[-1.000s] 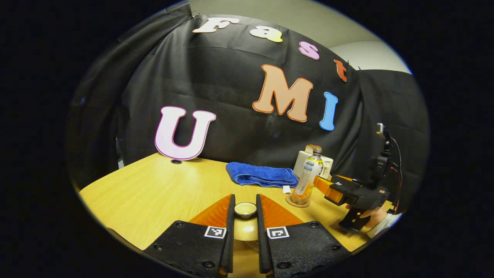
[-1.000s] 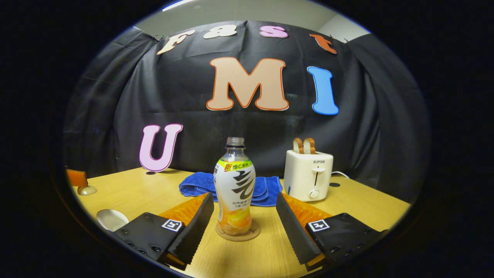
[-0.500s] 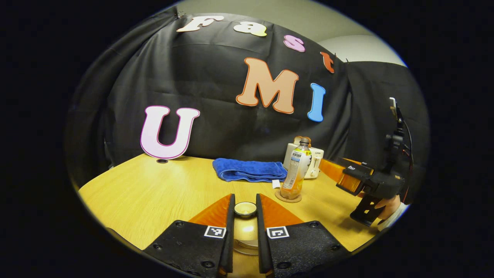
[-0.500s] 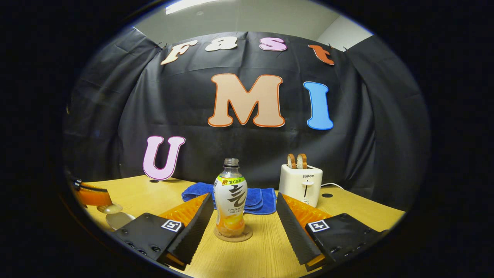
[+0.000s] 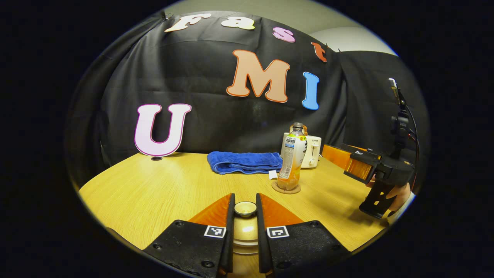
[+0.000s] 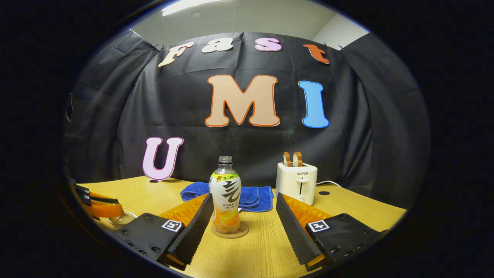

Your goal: Open the teacup lid with one hand, grasp the water bottle and pour water into the teacup with the other hand; after pouring, place the water bottle on the coaster and then close the teacup lid.

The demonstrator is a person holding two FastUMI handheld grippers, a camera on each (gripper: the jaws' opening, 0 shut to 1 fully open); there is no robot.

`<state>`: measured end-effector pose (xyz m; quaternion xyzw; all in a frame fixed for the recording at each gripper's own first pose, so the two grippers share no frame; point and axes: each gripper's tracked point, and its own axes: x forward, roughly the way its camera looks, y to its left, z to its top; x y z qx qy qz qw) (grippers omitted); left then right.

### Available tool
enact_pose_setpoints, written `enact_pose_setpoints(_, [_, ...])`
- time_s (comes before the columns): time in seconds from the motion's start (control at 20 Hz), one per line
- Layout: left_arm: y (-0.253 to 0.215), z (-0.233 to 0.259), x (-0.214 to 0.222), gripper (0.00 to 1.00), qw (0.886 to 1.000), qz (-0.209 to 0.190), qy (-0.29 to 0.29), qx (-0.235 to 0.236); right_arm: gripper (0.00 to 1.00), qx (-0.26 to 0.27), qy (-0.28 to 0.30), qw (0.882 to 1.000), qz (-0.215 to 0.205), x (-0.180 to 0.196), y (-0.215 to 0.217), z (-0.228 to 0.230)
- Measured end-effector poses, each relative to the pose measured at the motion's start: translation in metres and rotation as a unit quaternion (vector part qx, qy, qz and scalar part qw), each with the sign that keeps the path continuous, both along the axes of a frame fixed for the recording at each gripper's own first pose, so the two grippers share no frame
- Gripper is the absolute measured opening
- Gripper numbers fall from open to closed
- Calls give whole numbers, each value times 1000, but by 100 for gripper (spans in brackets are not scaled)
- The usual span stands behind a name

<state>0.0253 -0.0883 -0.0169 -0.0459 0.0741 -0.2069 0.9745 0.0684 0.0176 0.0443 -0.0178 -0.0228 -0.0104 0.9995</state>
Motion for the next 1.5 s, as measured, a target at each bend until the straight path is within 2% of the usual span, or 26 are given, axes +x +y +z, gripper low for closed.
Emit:
enact_pose_setpoints(0.45, [-3, -1, -2, 27, 1000, 2, -18, 17, 100, 2, 8, 1000, 9, -10, 5, -7])
enact_pose_setpoints(0.55, [-3, 2, -2, 44, 1000, 4, -26, 16, 100, 3, 9, 1000, 13, -12, 9, -8])
enact_pose_setpoints(0.6, [0, 6, -4, 47, 999, 8, -31, 18, 100, 4, 9, 1000, 15, -14, 12, -8])
enact_pose_setpoints(0.65, [3, 11, -4, 59, 999, 15, -40, 19, 100, 6, 9, 1000, 18, -17, 15, -8])
enact_pose_setpoints(0.7, [7, 15, -4, 64, 998, 22, -50, 20, 100, 8, 8, 1000, 20, -19, 17, -7])
enact_pose_setpoints(0.75, [10, 20, -4, 76, 998, 31, -60, 21, 100, 10, 7, 1000, 23, -22, 20, -7])
enact_pose_setpoints(0.85, [19, 30, -5, 84, 996, 48, -78, 21, 100, 13, 7, 1000, 27, -29, 25, -7])
enact_pose_setpoints(1.15, [36, 32, -14, 88, 991, 104, -86, 0, 100, 21, 10, 999, 37, -61, 37, -17])
enact_pose_setpoints(1.5, [20, 26, -25, 88, 992, 92, -81, 8, 98, 14, 18, 1000, 20, -85, 33, -37])
